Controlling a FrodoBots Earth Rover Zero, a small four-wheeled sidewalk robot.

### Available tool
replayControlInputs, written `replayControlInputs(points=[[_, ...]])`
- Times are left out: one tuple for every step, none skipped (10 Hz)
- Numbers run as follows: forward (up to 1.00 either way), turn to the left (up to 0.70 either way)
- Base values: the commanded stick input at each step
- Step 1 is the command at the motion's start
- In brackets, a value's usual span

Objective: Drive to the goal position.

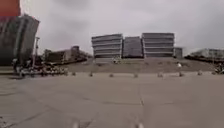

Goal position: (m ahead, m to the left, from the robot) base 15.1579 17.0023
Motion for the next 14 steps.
replayControlInputs(points=[[0.85, 0.0], [0.85, 0.0], [0.85, 0.0], [0.85, 0.0], [0.85, 0.0], [0.85, 0.0], [0.85, 0.0], [0.85, 0.0], [0.85, 0.0], [0.85, 0.17], [0.85, 0.28], [0.85, 0.34], [0.85, 0.34], [0.85, 0.13]])
